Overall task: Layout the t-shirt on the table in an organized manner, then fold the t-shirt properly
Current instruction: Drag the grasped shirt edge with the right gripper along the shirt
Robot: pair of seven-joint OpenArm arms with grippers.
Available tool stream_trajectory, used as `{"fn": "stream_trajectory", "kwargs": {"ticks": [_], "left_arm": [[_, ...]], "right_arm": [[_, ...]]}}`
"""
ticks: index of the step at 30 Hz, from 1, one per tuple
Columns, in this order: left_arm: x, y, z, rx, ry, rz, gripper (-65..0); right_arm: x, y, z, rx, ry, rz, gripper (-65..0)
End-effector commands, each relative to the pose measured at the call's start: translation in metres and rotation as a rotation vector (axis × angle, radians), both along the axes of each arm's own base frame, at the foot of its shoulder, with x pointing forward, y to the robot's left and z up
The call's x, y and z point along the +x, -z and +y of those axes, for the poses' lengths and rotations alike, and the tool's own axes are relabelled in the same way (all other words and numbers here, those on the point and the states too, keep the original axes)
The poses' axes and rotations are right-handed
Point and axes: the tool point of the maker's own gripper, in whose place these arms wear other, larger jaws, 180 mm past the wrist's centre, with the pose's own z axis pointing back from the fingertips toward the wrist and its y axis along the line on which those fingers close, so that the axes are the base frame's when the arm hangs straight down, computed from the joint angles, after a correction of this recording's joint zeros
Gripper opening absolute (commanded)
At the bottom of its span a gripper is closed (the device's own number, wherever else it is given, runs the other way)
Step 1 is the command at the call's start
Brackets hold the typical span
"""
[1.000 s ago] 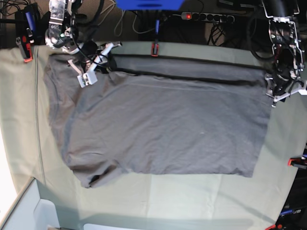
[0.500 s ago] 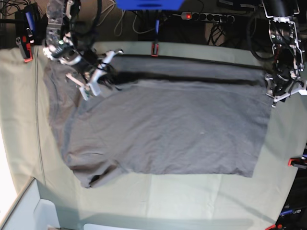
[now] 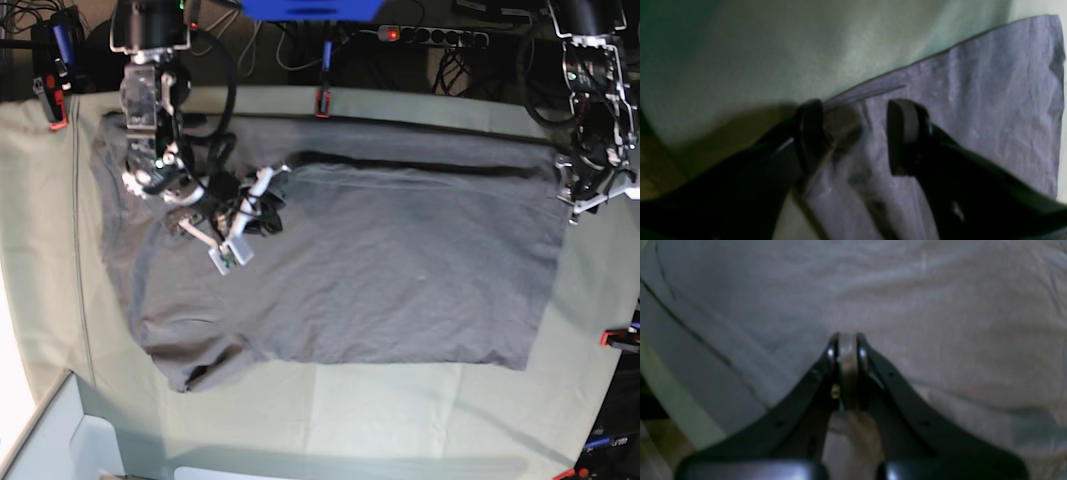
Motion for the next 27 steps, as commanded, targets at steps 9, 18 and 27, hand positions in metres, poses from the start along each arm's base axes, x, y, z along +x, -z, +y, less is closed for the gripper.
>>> {"fn": "stream_trajectory", "kwargs": {"ticks": [9,18,27], "left_arm": [[0.028,-0.045,0.003,0.052,0.027,-0.124,-34.3],[0.045,-0.083,-0.005,0.088,0.069,-0.222,-34.2],[0.029,-0.062,0.018,0.066,-0.022,-0.172,-34.2]], "right_arm": [[0.040,-0.025,-0.009,0.011,0.013,-0.088,-65.0],[0.013,-0.036,-0.038,-0.089,0.017,-0.111,-65.0],[-0.045,-0.005,-0.044,-0.119,0.003,0.007,-65.0]]}}
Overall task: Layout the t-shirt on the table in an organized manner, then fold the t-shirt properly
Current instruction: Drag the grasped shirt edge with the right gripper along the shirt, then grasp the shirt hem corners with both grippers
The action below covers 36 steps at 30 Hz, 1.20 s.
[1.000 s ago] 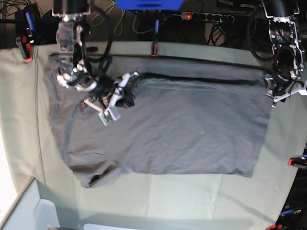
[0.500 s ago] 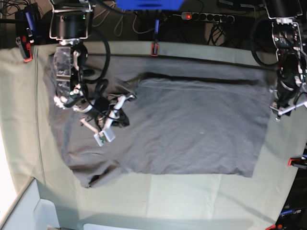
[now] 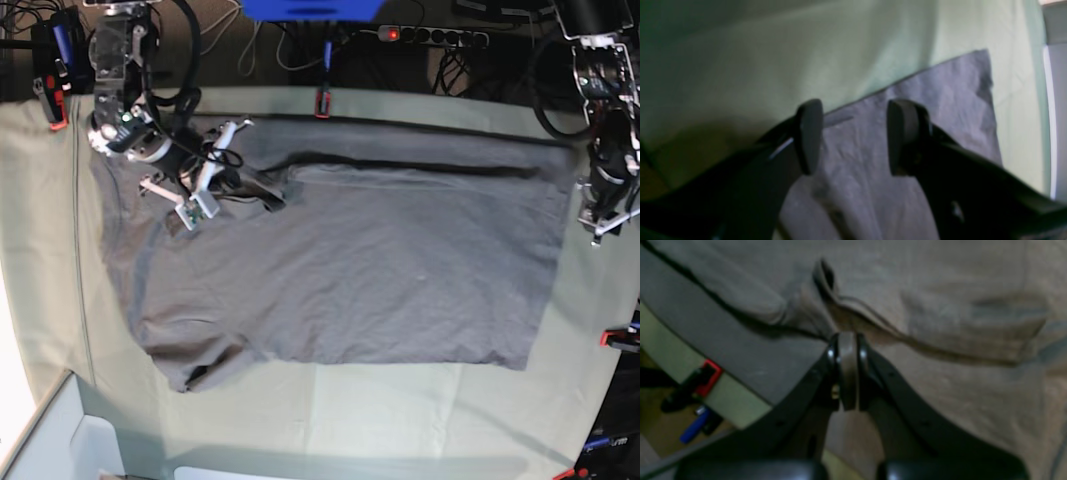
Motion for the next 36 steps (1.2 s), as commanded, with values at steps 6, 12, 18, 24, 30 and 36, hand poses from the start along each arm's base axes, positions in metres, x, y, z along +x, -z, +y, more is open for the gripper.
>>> {"fn": "stream_trajectory", "kwargs": {"ticks": [6,12,18,24,30,36], "left_arm": [[0.015,-0.011,0.012,0.012,-0.018,-0.030,-34.2],[0.024,-0.008,0.015,-0.004,-0.032,-0.030,-34.2],[0.047,-0.024,0.024,0.009,-0.034,-0.071,-30.1],[0.081,-0.027,0.028,-0.029,-0.050,-0.085,-20.9],[0.139,-0.020,0.009,-0.032,0.040,-0.003,-19.0],[0.181,-0.027,0.007,0.123,0.075,0.056,-18.8]], "right_arm": [[0.031,0.025,0.003,0.054,0.015,0.059,-65.0],[0.081,0.018,0.006,0.112,0.038,0.006,-65.0],[0.128,-0.021,-0.011,0.079,0.037,-0.113,-65.0],[0.153,-0.046,-0.049,0.004,0.048,-0.184,-65.0],[0.175,-0.046,-0.103,-0.065,0.097,-0.148,-65.0],[0.193,-0.045,-0.136,-0.089,0.198,-0.116,-61.6]]}}
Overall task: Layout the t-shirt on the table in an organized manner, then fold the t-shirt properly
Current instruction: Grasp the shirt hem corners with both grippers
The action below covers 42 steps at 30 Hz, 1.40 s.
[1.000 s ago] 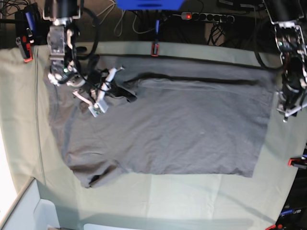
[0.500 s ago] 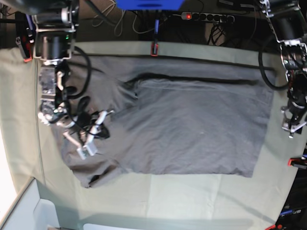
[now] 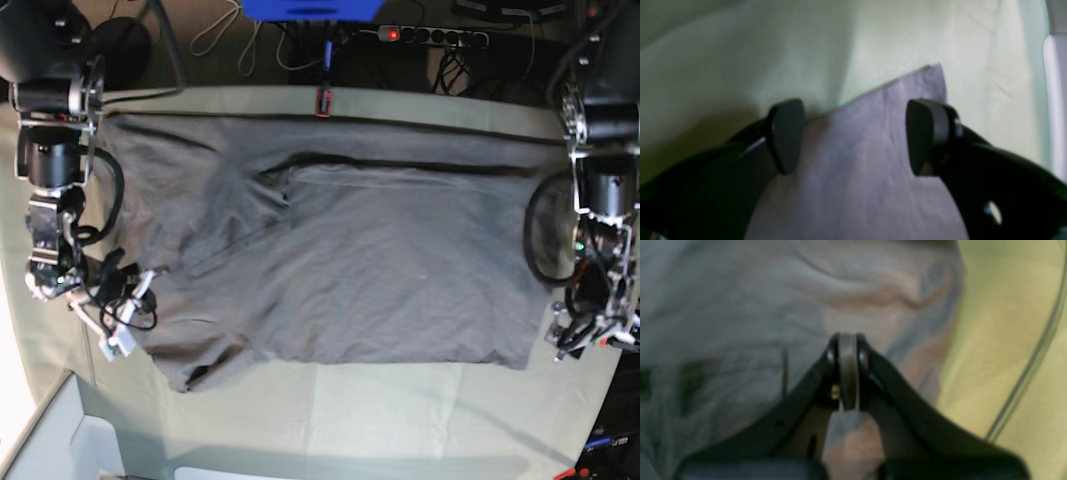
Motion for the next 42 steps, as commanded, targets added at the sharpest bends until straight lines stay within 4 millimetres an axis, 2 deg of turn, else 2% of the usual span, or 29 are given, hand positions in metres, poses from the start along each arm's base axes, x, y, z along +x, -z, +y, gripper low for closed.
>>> {"fn": "stream_trajectory", "kwargs": {"ticks": [1,3,6,9,11,14,17,23,24,30,33,36,38,42], "left_arm": [[0.023,-0.031,0.012,0.105,0.024,-0.061,-18.8],[0.044,-0.044,0.005,0.246,0.134,-0.099,-19.1],[0.065,-0.042,-0.026,0.361,0.285,-0.142,-19.2],[0.069,-0.036,-0.033,0.453,0.365,-0.143,-19.2],[0.068,-0.024,-0.045,0.482,0.413,-0.130,-19.2],[0.062,-0.012,-0.049,0.534,0.444,-0.112,-19.2],[0.057,-0.008,-0.043,0.562,0.448,-0.099,-19.2],[0.043,0.005,-0.035,0.568,0.453,-0.061,-19.2],[0.035,0.014,-0.033,0.565,0.456,-0.041,-19.2],[0.003,0.046,-0.030,0.556,0.473,0.026,-19.2],[-0.002,0.051,-0.029,0.554,0.477,0.037,-19.2],[-0.009,0.058,-0.029,0.547,0.481,0.056,-19.5],[-0.011,0.060,-0.029,0.546,0.481,0.062,-22.9],[-0.010,0.060,-0.029,0.546,0.482,0.060,-40.4]], "right_arm": [[0.023,-0.029,-0.006,0.010,0.020,-0.090,-59.5],[0.024,-0.030,-0.006,0.010,0.020,-0.092,-54.0],[0.028,-0.035,-0.004,0.023,0.020,-0.127,-46.3],[0.030,-0.037,-0.005,0.035,0.026,-0.160,-39.5],[0.025,-0.026,-0.012,0.034,0.063,-0.141,-36.6],[0.024,-0.015,-0.025,0.029,0.150,-0.143,-34.6],[0.016,-0.004,-0.035,0.020,0.193,-0.134,-34.4],[0.016,-0.006,-0.041,0.024,0.210,-0.145,-34.4],[0.016,-0.007,-0.044,0.031,0.226,-0.150,-34.4],[0.017,-0.015,-0.087,0.041,0.463,-0.197,-34.4],[0.017,-0.015,-0.089,0.036,0.473,-0.199,-34.3],[0.018,-0.011,-0.079,0.051,0.466,-0.193,-34.3],[0.015,-0.005,-0.077,0.054,0.468,-0.176,-34.3],[0.003,0.023,-0.074,0.076,0.489,-0.092,-34.3]]}}
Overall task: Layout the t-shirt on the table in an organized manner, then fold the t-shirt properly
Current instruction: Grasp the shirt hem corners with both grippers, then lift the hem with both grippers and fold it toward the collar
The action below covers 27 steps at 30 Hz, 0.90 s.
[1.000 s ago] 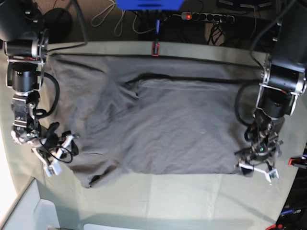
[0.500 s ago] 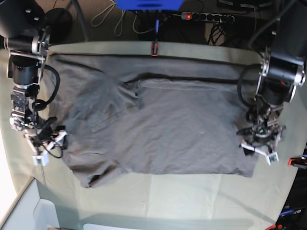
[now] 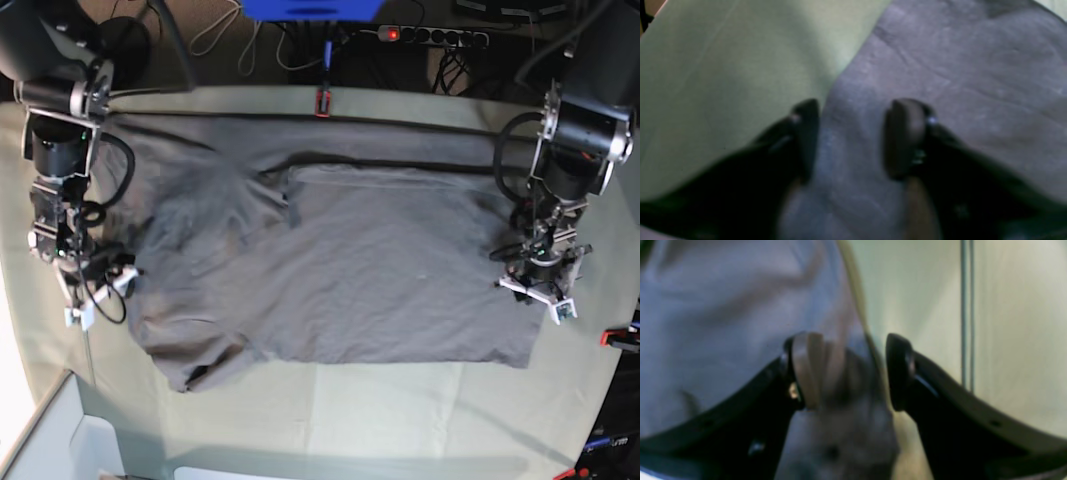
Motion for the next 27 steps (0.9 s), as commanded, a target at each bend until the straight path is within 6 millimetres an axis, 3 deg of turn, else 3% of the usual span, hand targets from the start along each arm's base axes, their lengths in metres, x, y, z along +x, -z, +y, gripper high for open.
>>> {"fn": "stream_trajectory", "kwargs": {"ticks": [1,7,14,18,21,24,27], "left_arm": [[0.006,-0.010,0.010,0.018,-0.013,-0.012,-44.2],[0.008,-0.012,0.009,0.015,-0.013,-0.017,-65.0],[0.023,-0.027,0.000,0.007,0.011,-0.071,-65.0],[0.027,-0.035,-0.005,0.007,0.029,-0.106,-65.0],[0.017,-0.026,-0.005,-0.016,0.038,-0.060,-65.0],[0.010,-0.022,-0.017,-0.033,0.068,-0.053,-65.0],[0.001,-0.025,-0.015,-0.020,0.091,-0.068,-65.0]], "right_arm": [[0.018,-0.019,-0.009,-0.006,0.019,-0.064,-34.3],[0.012,-0.004,-0.009,0.015,0.048,-0.102,-34.3],[0.011,-0.002,-0.009,0.019,0.050,-0.104,-36.7],[0.016,-0.010,-0.010,0.010,0.046,-0.127,-51.9],[0.019,-0.016,-0.011,0.003,0.043,-0.139,-64.7],[0.011,-0.009,-0.013,-0.001,0.045,-0.124,-65.0],[0.003,-0.012,-0.022,-0.026,0.045,-0.139,-65.0]]}}
